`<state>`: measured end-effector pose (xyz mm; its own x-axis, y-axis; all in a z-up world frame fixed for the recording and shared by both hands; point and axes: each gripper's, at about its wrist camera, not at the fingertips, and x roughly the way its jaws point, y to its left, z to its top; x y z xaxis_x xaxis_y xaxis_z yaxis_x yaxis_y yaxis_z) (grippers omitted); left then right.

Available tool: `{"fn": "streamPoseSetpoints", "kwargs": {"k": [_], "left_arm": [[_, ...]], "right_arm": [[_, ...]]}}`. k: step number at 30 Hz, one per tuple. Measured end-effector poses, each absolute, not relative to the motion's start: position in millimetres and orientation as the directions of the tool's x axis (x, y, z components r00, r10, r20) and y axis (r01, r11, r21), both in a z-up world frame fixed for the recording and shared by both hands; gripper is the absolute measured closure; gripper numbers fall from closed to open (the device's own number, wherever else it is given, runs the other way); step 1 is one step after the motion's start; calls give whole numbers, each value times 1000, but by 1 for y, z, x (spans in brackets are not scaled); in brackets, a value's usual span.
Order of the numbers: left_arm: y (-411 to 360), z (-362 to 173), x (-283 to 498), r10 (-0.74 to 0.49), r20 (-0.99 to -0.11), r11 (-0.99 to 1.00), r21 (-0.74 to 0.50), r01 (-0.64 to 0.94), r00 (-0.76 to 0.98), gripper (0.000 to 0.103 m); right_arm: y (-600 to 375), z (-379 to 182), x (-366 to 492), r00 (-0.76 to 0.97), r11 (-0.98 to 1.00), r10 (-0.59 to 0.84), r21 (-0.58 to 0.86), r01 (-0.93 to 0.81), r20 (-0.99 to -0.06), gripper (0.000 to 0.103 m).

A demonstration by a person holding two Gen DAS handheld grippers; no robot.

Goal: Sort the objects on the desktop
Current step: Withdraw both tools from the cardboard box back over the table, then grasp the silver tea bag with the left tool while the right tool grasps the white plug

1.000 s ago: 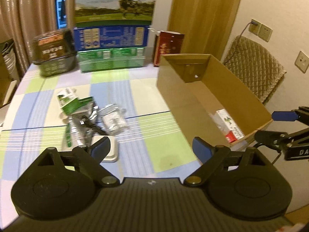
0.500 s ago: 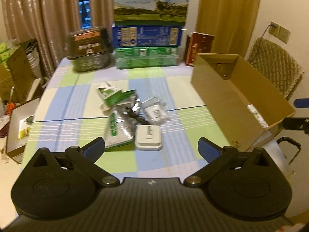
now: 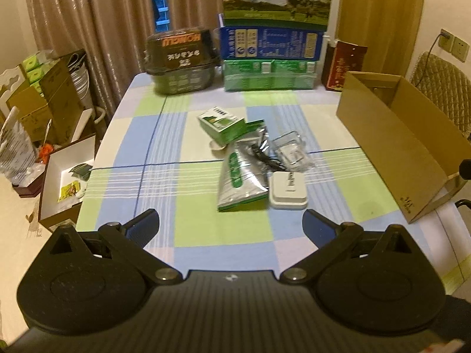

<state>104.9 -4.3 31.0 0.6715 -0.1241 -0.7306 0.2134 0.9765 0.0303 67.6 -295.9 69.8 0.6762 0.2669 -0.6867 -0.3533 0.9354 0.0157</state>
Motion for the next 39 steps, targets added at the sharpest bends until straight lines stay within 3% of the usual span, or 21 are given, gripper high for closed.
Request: {"fn": "streamPoseSetpoints", "kwargs": {"k": [17,25,34,39], "left_arm": [[19,4,144,-144,-776,960,42,277,614,1],[12,-16,181,-193,-811,920,45,388,552,1],[3,-45,237,-236,-861,868,21,497,450,2],[-2,-62,258,-249,-874,840,20,543,417,2]], "right_arm": [[-225,16,119,565,839,322,-47,-542,-760,2],[-192,-24,155,461,640,308,-177,-748,-832,2],[-171,-64,207,319,479,298,-148,-865,-900,3],[-160,-85,231,259,411,292,-124,-903,-921,10]]}}
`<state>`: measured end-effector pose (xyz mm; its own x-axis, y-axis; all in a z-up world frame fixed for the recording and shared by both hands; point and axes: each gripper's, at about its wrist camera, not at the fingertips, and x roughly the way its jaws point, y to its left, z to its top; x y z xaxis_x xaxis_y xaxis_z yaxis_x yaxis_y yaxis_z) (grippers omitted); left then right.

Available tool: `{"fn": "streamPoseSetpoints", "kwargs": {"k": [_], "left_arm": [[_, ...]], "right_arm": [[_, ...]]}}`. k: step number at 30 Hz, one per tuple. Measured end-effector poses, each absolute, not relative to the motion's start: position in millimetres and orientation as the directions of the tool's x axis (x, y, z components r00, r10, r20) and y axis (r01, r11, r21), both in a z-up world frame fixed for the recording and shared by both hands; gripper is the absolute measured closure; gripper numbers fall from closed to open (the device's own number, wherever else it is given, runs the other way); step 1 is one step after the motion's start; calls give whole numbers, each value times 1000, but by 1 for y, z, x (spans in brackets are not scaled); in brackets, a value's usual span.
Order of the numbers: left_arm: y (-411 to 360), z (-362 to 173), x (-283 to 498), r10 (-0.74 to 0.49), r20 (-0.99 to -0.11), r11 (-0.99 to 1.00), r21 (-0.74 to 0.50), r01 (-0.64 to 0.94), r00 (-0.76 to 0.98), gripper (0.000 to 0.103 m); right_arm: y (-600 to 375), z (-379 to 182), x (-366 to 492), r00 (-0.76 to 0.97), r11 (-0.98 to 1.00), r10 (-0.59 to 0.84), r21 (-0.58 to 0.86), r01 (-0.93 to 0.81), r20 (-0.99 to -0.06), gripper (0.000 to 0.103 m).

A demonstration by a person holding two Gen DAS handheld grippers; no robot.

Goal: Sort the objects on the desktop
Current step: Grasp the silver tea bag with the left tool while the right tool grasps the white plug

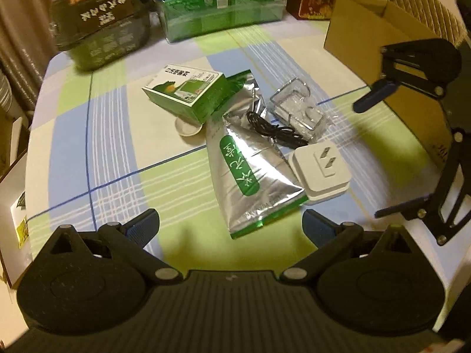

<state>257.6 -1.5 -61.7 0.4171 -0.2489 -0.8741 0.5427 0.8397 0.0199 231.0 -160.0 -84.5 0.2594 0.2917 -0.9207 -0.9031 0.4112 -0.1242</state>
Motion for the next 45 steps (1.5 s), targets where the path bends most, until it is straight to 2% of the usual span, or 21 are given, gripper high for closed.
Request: {"fn": "streamPoseSetpoints", "kwargs": {"k": [8,10,11,12,23,28,30,32,38,45], "left_arm": [[-1,-80,271,-277,-878,821,-5,571,390,2],[-3,-83,273,-283,-880,814,-11,580,381,2],[-4,-85,275,-286,-881,812,-13,584,378,2],[-5,-86,276,-286,-881,811,-14,585,376,2],[-37,-92,301,-324,-871,803,-48,594,368,2],[-59,-100,313,-306,-878,814,-40,579,369,2],[-64,-105,318,-278,-888,824,-24,567,367,7],[-66,-109,318,-247,-897,829,0,559,367,20],[-55,-100,297,-218,-908,823,26,568,357,37],[-32,-90,233,-185,-926,801,52,596,330,41]], "right_arm": [[-148,-110,257,199,370,274,-88,-925,-941,23],[-146,-112,259,183,367,277,-72,-927,-943,30],[-146,-113,260,177,370,275,-66,-927,-945,40],[-146,-113,259,182,369,274,-71,-927,-944,41],[-167,-112,264,197,438,215,-86,-895,-956,43],[-175,-112,268,207,491,210,-80,-867,-956,43],[-178,-112,267,209,508,210,-76,-858,-955,44],[-180,-111,264,209,522,208,-72,-850,-955,44],[-188,-106,249,193,592,210,-33,-805,-959,44],[-196,-100,214,168,655,237,30,-755,-957,44]]}}
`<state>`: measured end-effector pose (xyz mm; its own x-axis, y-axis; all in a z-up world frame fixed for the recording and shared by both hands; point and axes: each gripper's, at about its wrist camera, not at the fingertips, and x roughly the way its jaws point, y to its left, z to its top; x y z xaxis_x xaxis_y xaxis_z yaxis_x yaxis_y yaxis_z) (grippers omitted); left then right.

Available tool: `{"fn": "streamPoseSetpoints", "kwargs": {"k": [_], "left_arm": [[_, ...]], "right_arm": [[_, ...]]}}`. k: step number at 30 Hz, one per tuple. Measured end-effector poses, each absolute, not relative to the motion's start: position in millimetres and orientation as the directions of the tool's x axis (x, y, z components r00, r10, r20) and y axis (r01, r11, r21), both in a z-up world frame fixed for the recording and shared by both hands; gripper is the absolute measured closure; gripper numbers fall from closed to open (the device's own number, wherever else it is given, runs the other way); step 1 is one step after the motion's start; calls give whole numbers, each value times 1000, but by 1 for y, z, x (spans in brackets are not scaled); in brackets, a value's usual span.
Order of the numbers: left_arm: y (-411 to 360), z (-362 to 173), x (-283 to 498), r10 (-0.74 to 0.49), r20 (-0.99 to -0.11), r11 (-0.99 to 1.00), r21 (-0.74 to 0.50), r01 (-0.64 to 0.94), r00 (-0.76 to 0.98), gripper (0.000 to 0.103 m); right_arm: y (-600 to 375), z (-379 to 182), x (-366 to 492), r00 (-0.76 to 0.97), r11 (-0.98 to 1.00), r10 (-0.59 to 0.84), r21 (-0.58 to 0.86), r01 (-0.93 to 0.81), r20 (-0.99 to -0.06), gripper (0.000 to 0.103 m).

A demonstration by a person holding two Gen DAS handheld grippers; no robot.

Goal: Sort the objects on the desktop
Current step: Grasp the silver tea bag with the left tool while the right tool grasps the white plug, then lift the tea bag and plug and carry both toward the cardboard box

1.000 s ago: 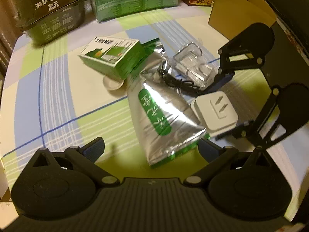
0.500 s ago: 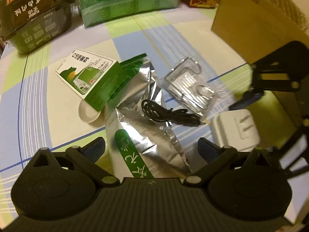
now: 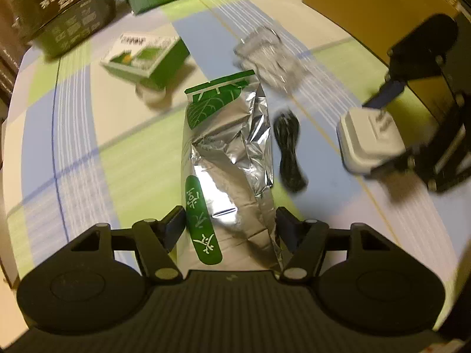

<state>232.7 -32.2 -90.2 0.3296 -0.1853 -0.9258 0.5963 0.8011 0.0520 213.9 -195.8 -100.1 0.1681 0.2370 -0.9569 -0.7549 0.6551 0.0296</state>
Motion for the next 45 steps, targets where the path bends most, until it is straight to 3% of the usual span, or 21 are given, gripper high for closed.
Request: {"fn": "streamPoseSetpoints", "kwargs": {"k": [7,11,17,22,26,29,38,41,45], "left_arm": [[-16,-83,180,-170,-933,804,54,592,316,40],[-17,-76,182,-179,-925,819,48,572,334,24],[-32,-80,202,-186,-926,811,43,583,327,17],[-43,-99,219,-142,-943,805,67,589,302,17],[-45,-107,225,-122,-951,794,79,603,285,17],[-44,-111,228,-121,-957,791,67,608,264,17],[-43,-111,231,-152,-963,801,11,599,221,24],[-44,-110,230,-152,-964,802,9,597,219,26],[-44,-109,230,-159,-963,804,2,595,218,33]], "right_arm": [[-200,-94,183,179,681,251,42,-731,-951,44],[-195,-96,174,200,675,247,20,-738,-948,44],[-194,-101,181,219,666,251,4,-746,-943,44],[-198,-101,186,202,658,273,29,-752,-941,43],[-199,-103,189,206,652,273,23,-758,-940,32],[-199,-104,193,195,662,274,37,-748,-942,31],[-193,-116,186,169,663,249,40,-747,-954,32],[-193,-114,187,175,675,245,38,-737,-954,41],[-193,-113,186,178,681,235,31,-732,-956,41]]}}
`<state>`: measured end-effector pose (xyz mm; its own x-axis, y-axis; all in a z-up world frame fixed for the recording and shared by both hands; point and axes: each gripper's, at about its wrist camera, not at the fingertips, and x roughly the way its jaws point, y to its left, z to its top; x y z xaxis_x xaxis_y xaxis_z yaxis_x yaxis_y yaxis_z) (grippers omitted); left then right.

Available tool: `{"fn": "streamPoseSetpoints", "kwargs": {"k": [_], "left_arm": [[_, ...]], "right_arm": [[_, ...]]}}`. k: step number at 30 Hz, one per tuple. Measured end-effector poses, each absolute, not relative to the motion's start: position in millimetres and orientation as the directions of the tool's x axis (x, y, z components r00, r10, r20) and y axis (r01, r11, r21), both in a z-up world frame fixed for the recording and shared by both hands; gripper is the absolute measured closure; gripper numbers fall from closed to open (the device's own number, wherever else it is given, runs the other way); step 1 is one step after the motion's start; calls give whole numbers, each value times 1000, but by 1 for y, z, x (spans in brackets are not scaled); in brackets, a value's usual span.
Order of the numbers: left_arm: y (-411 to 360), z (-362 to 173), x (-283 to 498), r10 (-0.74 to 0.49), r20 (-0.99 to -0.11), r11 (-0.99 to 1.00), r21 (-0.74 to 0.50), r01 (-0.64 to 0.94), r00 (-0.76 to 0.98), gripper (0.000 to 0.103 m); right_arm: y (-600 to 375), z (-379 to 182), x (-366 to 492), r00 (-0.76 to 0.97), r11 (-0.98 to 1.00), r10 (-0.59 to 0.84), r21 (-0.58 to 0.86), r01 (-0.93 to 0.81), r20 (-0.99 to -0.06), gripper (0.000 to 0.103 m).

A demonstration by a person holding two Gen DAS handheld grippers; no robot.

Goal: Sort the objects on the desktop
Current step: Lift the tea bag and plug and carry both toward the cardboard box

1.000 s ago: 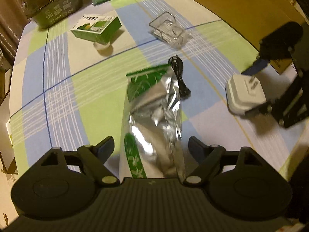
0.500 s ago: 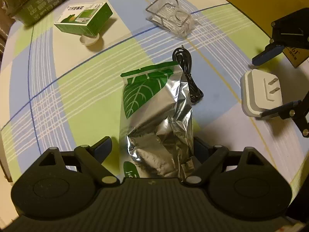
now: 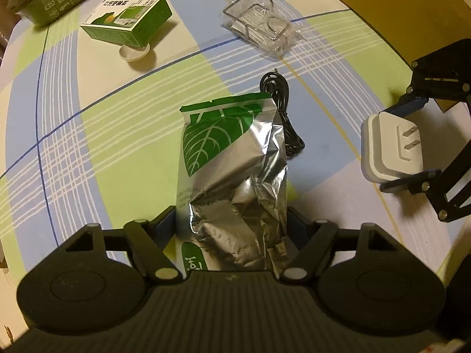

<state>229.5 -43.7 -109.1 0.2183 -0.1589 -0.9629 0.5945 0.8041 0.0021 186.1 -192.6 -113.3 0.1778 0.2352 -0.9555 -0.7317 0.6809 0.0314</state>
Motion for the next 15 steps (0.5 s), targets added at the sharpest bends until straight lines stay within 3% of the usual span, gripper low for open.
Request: {"fn": "streamPoseSetpoints", "kwargs": {"k": [3,5,15], "left_arm": [[-42,-104,229,-149,-961,812,15,583,232,51],[-40,-101,229,-149,-962,816,11,577,229,57],[-34,-73,217,-146,-959,842,8,540,241,59]], "right_arm": [[-194,-112,185,188,699,232,29,-714,-954,41],[-196,-110,183,195,713,232,31,-700,-953,41],[-206,-78,173,252,781,252,42,-623,-934,42]]}}
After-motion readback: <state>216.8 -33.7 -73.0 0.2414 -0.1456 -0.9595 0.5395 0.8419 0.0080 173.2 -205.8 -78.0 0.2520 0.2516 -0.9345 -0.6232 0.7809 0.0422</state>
